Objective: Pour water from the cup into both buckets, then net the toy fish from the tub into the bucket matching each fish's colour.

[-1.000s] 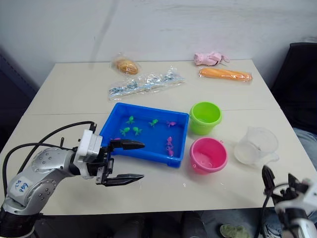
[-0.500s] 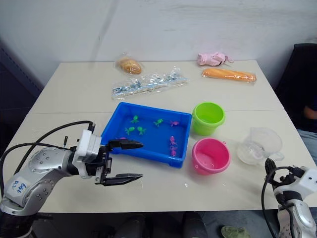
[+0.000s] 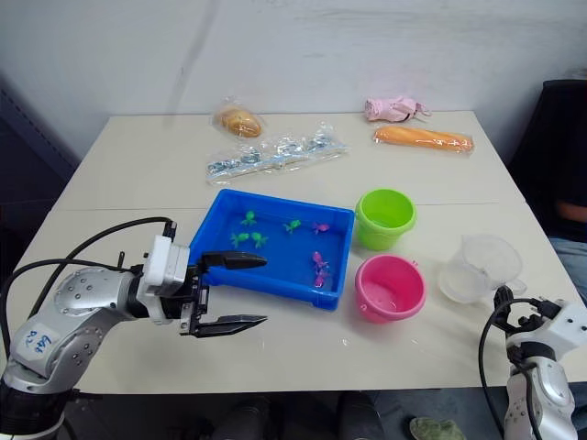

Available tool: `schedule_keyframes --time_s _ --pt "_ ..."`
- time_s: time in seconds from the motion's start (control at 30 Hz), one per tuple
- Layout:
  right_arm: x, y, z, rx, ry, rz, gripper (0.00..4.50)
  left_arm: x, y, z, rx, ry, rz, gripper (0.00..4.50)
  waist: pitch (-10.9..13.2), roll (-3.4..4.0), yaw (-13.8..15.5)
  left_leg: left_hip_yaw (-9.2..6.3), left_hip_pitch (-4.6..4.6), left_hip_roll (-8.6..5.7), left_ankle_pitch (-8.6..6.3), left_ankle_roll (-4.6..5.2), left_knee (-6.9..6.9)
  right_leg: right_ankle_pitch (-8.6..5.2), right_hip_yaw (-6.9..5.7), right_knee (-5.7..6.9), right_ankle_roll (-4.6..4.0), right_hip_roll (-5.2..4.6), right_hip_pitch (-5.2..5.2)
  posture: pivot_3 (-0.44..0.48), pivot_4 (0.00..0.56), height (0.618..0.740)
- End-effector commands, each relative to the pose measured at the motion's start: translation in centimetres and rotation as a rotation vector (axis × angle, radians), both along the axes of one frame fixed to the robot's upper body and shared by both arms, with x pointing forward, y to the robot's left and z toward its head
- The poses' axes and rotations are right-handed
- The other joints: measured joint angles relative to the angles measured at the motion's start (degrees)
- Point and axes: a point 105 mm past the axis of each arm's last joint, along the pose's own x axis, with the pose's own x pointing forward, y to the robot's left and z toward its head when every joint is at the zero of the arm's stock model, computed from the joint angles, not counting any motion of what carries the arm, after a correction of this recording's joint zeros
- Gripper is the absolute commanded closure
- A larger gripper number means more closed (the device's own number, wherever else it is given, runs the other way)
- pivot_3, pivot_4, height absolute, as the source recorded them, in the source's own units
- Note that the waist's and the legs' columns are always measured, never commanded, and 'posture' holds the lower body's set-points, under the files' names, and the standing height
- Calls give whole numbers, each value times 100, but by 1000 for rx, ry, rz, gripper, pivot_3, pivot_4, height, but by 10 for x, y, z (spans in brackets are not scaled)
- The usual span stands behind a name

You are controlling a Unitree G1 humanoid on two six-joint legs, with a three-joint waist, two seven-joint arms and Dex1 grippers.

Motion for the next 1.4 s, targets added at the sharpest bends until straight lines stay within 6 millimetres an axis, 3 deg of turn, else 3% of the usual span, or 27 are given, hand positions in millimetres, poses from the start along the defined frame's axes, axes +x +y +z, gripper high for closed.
schedule_keyframes --time_s 0.03,0.07,0.17,0.37,0.43,0.53,0.7,0.9,1.0,1.23,1.4 --pt "4 -7 15 -50 -56 -9 0 -2 -3 6 -9 -45 -10 72 0 0 -4 0 0 1 0 -1 0 0 0 2 0 1 0 0 150 740" --pt "9 -4 16 -42 -73 8 0 -2 -2 5 -7 -47 -8 72 0 0 -9 0 -1 3 1 -2 0 0 1 5 0 4 0 0 150 740" --pt "20 0 17 -11 -86 31 830 0 -2 5 -11 -57 0 0 0 0 -45 0 -1 5 2 -3 0 0 0 8 1 6 0 0 150 740" --pt "25 -3 26 -14 -119 41 3797 -1 -5 3 -21 -58 0 0 0 0 -83 -4 -6 5 3 -2 -1 1 2 11 3 4 0 0 150 740" --pt "23 -2 31 -28 -134 53 4367 -2 -4 1 -21 -55 1 0 0 0 -89 -3 -7 4 3 -1 -1 2 2 8 4 4 0 0 150 740" --pt "18 -3 41 -53 -156 60 4367 -1 -2 1 -19 -53 3 0 1 1 -105 -3 -8 4 3 0 -1 3 2 6 5 4 0 0 150 740" --pt "10 3 75 -178 -204 110 4367 1 -2 1 -33 -49 -3 0 6 11 -108 -3 -7 5 3 -1 -2 3 4 6 5 3 0 0 150 740" --pt "-7 19 128 -535 -135 218 4367 2 -6 -1 -71 -19 -39 0 8 14 -83 -2 -9 4 3 0 -4 5 2 -2 9 3 0 0 150 740" --pt "-13 29 145 -650 -118 267 4367 4 -7 -3 -82 -6 -52 0 13 2 -82 -2 -8 7 3 -1 -4 6 -3 -19 12 11 1 0 150 740" --pt "-14 55 164 -933 -76 358 4367 12 -14 -9 -98 3 -79 0 13 3 -64 11 -8 6 2 0 -2 12 -14 -29 23 18 -2 0 150 740" --pt "-13 66 168 -1063 -71 393 4367 14 -17 -11 -106 2 -90 0 16 -2 -27 13 -8 11 2 0 -2 13 -17 -31 24 32 -2 0 150 740"
